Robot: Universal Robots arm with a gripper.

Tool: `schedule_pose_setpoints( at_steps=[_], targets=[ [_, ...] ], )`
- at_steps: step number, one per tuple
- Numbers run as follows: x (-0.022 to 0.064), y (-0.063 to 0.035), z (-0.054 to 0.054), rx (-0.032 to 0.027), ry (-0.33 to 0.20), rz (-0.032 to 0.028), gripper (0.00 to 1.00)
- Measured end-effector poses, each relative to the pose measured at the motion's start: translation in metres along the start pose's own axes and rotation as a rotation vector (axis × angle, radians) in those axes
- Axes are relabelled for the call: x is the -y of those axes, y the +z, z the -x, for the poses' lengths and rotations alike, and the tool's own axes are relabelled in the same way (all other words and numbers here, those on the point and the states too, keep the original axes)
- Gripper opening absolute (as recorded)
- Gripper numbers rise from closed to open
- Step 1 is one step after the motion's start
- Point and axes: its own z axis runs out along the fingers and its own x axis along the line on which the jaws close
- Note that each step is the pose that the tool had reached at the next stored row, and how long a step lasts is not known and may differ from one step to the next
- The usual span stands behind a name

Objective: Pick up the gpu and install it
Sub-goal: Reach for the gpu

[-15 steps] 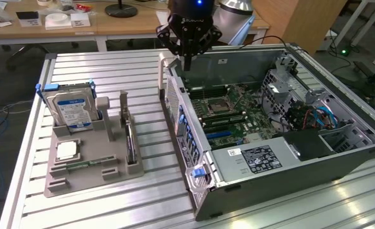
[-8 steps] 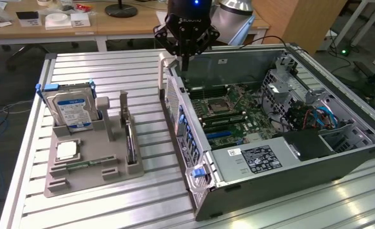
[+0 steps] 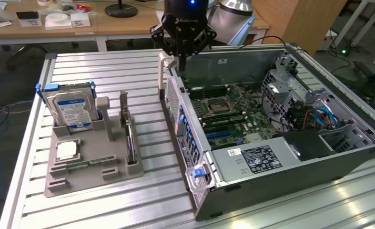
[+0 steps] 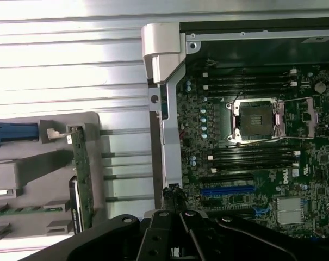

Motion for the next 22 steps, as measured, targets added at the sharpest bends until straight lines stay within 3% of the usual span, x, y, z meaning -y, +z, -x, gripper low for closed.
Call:
schedule_pose_setpoints(
  at_steps=[22],
  targets=[
    [0.0014, -0.0004, -0.015, 0.0, 0.0, 0.0, 0.11]
  ],
)
